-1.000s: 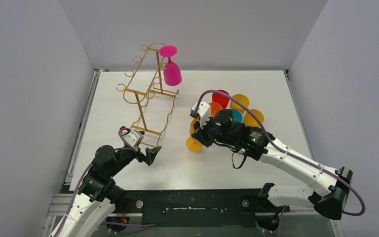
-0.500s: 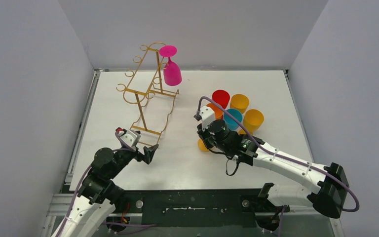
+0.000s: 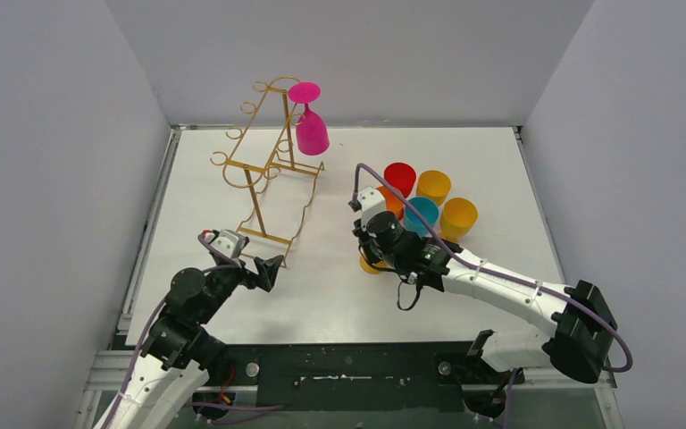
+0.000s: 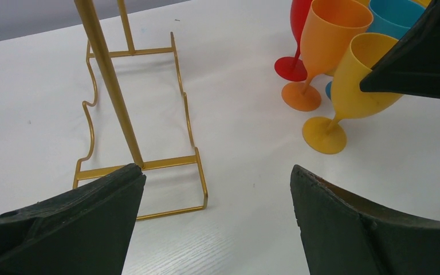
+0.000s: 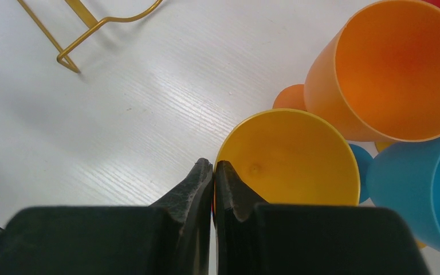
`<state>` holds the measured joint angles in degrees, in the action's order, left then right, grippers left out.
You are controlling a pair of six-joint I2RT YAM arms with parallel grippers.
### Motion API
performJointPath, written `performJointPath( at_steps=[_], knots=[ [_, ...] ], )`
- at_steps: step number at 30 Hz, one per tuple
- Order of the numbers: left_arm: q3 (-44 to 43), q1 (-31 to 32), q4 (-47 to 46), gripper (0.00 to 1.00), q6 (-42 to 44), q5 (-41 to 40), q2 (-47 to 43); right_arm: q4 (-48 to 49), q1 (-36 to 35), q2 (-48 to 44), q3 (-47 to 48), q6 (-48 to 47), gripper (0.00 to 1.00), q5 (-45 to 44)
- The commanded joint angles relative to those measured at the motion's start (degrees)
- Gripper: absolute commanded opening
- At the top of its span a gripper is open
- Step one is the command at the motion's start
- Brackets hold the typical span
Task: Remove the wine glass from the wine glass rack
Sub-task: Place the wine glass at the center of the board.
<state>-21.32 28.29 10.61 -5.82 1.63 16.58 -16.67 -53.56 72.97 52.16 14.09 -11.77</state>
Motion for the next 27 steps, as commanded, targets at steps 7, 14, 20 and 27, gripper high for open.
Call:
performJointPath(
  at_steps=[7, 14, 20, 27],
  knots=[
    [-0.49, -0.08, -2.52, 0.97, 0.75, 1.49, 0.32, -0.33, 1.15, 1.97, 4.62, 3.31, 0.00, -2.82],
    [-0.47, -0.08, -3.32, 0.97, 1.61, 3.17, 1.87, -2.02, 2.34, 2.70, 5.50, 5.51, 0.00, -3.69],
    [-0.31, -0.08, -3.32, 0.97, 1.52, 3.38, 1.83, -2.06, 3.40, 3.08, 5.78, 5.95, 0.00, -3.52],
    [-0.30, -0.08, -3.55, 0.97, 1.53, 4.22, 2.64, -2.39, 3.86, 3.52, 6.32, 6.99, 0.00, -2.83]
  ],
)
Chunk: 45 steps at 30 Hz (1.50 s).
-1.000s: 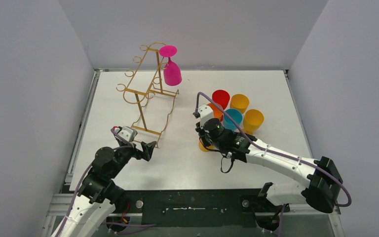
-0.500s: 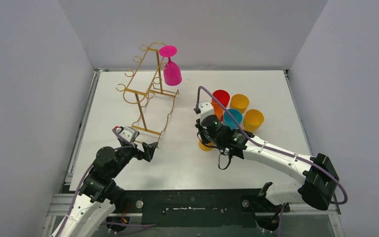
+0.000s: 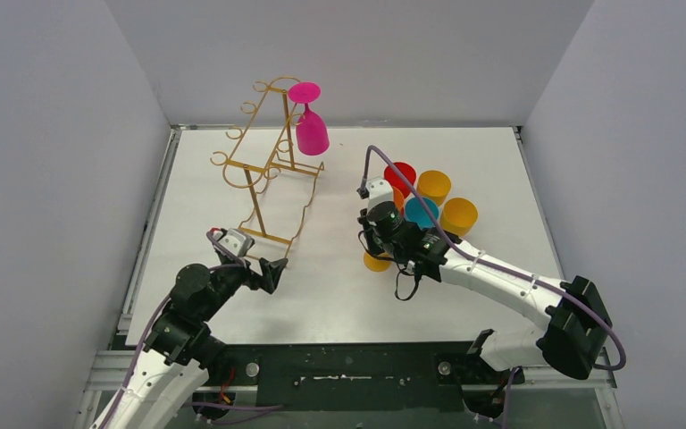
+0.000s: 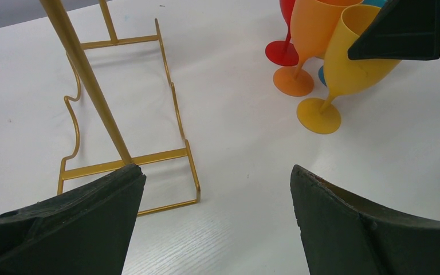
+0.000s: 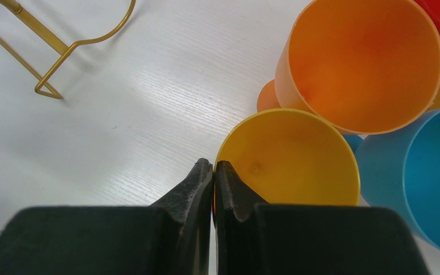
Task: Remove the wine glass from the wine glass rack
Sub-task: Place the wine glass at the center of the board.
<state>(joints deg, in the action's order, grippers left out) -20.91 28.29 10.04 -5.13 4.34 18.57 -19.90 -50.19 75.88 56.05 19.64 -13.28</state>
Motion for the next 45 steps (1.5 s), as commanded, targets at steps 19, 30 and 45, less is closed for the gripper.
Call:
performJointPath(
  at_steps=[19, 30, 45],
  knots=[
    [-0.71, -0.08, -3.36, 0.97, 1.08, 2.25, 1.95, -0.37, 1.05, 2.44, 5.88, 0.17, 0.18, 4.24],
    [-0.81, -0.08, -3.58, 0.97, 1.03, 3.34, 2.79, -5.78, 0.94, 2.92, 13.98, -0.96, 0.40, 7.16],
    [-0.67, -0.08, -4.54, 0.97, 1.51, 4.38, 3.92, 8.71, 17.74, 4.49, 22.03, 10.87, 0.77, 17.23]
  ],
)
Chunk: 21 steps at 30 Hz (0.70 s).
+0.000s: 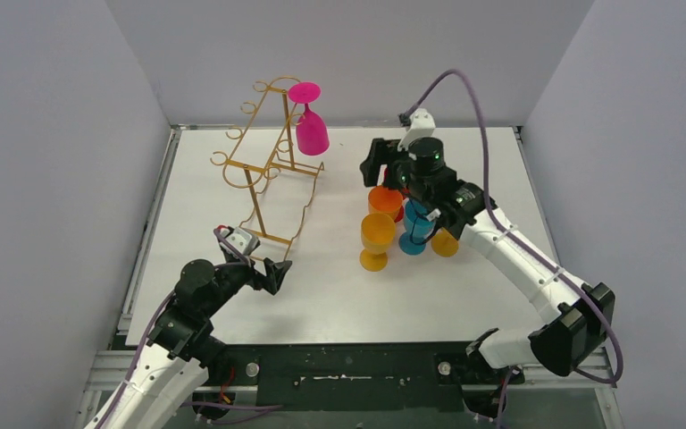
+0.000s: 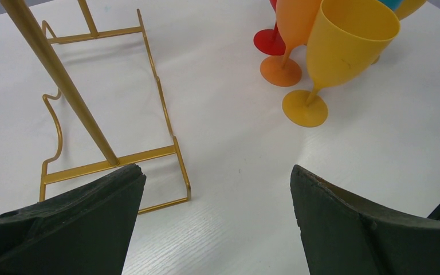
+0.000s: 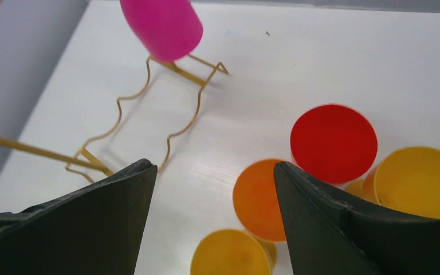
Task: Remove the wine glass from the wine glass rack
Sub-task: Pick up the wine glass from the wine rack.
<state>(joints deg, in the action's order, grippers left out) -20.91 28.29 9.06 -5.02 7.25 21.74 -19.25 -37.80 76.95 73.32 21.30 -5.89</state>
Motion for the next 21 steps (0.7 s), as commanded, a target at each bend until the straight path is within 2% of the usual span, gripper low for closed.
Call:
performJointPath(
  at_steps=[1, 6, 11, 15, 18, 21],
  knots=[
    [-0.77, -0.08, -3.43, 0.97, 1.55, 1.61, 0.88, 10.02, 6.85, 4.76, 5.46, 11.65, 0.77, 12.84],
    [-0.93, -0.08, -3.28, 0.97, 1.85, 1.22, 1.18, 18.43, 9.58, 12.82, 11.11, 19.77, 0.76, 20.10],
    [-1.10, 0.01, -2.78, 0.97, 3.40, 2.59, 1.41, 32.89, 10.58, 19.76, 15.27, 29.41, 0.72, 26.57],
    [-1.33, 0.01, -2.38, 0.97, 3.91, 2.64, 1.65, 34.79, 10.50, 26.25, 22.52, 33.99, 0.70, 28.16],
    [-1.33, 0.01, -2.42, 0.97, 3.83, 2.62, 1.55, 38.95, 10.17, 29.99, 24.61, 37.88, 0.66, 28.34],
    [-1.33, 0.01, -2.46, 0.97, 3.83, 2.53, 1.41, 38.83, 9.67, 32.74, 27.70, 39.20, 0.66, 27.63]
  ],
)
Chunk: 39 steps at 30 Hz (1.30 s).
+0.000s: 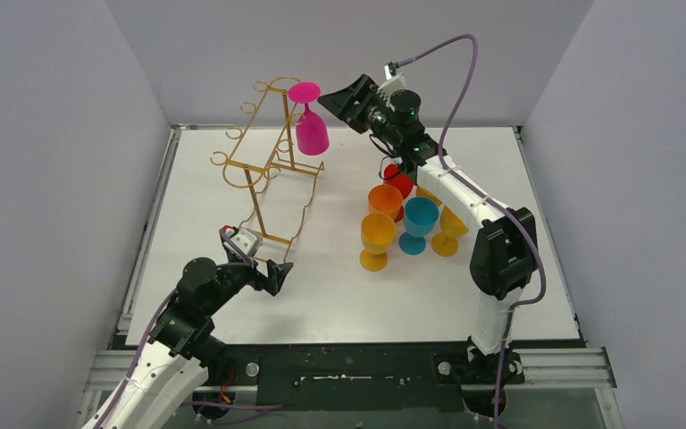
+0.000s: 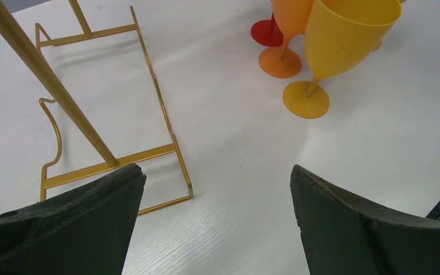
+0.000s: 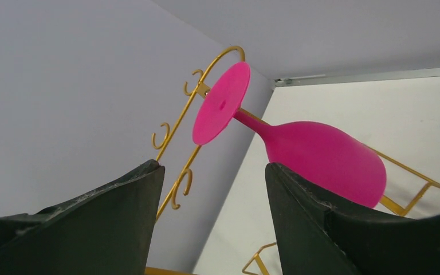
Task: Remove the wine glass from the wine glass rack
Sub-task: Pick up the wine glass from the wine rack.
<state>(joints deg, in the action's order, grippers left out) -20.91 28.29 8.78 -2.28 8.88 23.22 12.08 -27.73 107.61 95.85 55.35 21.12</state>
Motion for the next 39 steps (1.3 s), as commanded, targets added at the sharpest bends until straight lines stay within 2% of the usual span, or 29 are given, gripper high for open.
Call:
performJointPath(
  at_steps=[1, 4, 10, 13, 21, 29, 36, 39],
  knots=[
    [-1.33, 0.01, -2.07, 0.97, 1.11, 0.69, -0.13, 6.71, -0.50, 3.04, 6.66, 5.12, 0.66, 0.13],
    [-1.24, -0.08, -2.20, 0.97, 1.26, 0.00, -0.07, 5.63, -0.63, 6.05, 10.68, 5.70, 0.64, -0.83],
    [-1.67, -0.08, -1.81, 0.97, 1.92, -0.39, 1.14, 2.26, -0.99, 12.01, 18.76, 5.53, 0.53, -0.98],
    [-1.76, -0.08, -1.85, 0.97, 1.93, 0.03, 1.60, 2.01, -1.18, 12.91, 19.32, 5.55, 0.47, -1.57],
    [-1.68, -0.08, -2.17, 0.97, 1.68, 0.86, 2.22, 0.23, -1.44, 13.60, 20.86, 3.25, 0.42, -2.43],
    [-1.41, -0.08, -3.31, 0.93, 0.85, 4.51, 2.82, -4.82, -2.05, 14.33, 24.57, -1.70, 0.21, -3.29],
    [-1.51, -0.08, -3.50, 0.93, 0.61, 4.95, 3.57, -7.24, -2.24, 13.77, 24.99, -3.69, 0.11, -5.47],
    [-1.57, -0.08, -3.67, 0.93, 0.45, 5.09, 3.96, -7.26, -2.24, 13.45, 24.92, -3.07, 0.10, -5.39]
  ],
)
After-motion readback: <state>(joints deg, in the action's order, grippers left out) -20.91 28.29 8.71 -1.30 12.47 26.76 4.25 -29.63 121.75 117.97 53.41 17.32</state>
